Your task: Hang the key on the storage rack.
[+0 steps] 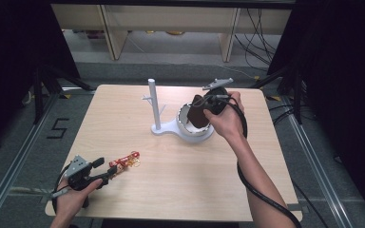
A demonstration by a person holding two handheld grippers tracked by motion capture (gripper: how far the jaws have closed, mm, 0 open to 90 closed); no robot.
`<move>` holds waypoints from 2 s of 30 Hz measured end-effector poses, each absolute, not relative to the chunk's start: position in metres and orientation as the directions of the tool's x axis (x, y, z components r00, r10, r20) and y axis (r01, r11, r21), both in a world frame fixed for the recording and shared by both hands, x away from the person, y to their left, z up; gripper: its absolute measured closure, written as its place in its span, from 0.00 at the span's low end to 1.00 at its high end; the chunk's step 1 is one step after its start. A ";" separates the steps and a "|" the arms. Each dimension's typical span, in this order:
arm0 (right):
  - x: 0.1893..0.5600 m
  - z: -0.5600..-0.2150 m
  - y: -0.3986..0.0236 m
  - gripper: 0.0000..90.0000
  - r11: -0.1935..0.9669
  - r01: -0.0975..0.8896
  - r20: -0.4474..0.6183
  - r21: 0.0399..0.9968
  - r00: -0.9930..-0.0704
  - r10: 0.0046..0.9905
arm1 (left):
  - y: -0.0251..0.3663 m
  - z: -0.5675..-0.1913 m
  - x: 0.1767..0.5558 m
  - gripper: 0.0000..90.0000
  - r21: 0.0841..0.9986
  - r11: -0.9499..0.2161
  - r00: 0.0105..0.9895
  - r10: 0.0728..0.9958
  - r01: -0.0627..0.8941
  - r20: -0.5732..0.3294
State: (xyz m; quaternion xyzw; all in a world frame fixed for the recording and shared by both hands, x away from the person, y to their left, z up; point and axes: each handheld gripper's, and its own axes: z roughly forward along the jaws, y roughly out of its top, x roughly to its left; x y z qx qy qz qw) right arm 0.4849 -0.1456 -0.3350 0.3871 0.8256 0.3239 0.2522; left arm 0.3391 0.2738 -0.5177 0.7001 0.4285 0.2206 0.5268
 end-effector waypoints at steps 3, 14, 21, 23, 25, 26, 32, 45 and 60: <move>0.486 -0.339 -0.143 0.94 0.488 0.485 -0.159 0.726 -0.572 0.805 | 0.274 -0.518 0.339 0.34 0.927 -0.078 0.536 0.832 0.367 -0.142; 0.491 -0.352 -0.135 0.94 0.515 0.474 -0.180 0.714 -0.587 0.790 | 0.273 -0.519 0.338 0.34 0.919 -0.049 0.520 0.836 0.391 -0.176; 0.495 -0.357 -0.131 0.94 0.524 0.462 -0.189 0.715 -0.594 0.782 | 0.274 -0.519 0.339 0.34 0.923 -0.072 0.530 0.834 0.379 -0.152; 0.497 -0.362 -0.130 0.94 0.536 0.449 -0.204 0.715 -0.599 0.774 | 0.275 -0.519 0.340 0.34 0.924 -0.075 0.534 0.832 0.374 -0.149; 0.497 -0.364 -0.130 0.93 0.527 0.455 -0.190 0.718 -0.600 0.777 | 0.275 -0.519 0.339 0.34 0.923 -0.073 0.532 0.833 0.377 -0.152; 0.498 -0.365 -0.130 0.93 0.529 0.450 -0.193 0.719 -0.602 0.775 | 0.274 -0.520 0.340 0.34 0.924 -0.068 0.533 0.832 0.376 -0.155; 0.501 -0.371 -0.135 0.89 0.578 0.449 -0.225 0.681 -0.623 0.749 | 0.273 -0.520 0.339 0.34 0.919 -0.077 0.530 0.834 0.387 -0.154; 0.507 -0.391 -0.146 0.82 0.561 0.497 -0.191 0.663 -0.612 0.768 | 0.272 -0.521 0.339 0.34 0.918 -0.056 0.522 0.835 0.394 -0.173; 0.494 -0.393 -0.179 0.50 0.449 0.615 -0.035 0.648 -0.565 0.824 | 0.270 -0.515 0.343 0.33 0.929 -0.088 0.539 0.832 0.360 -0.130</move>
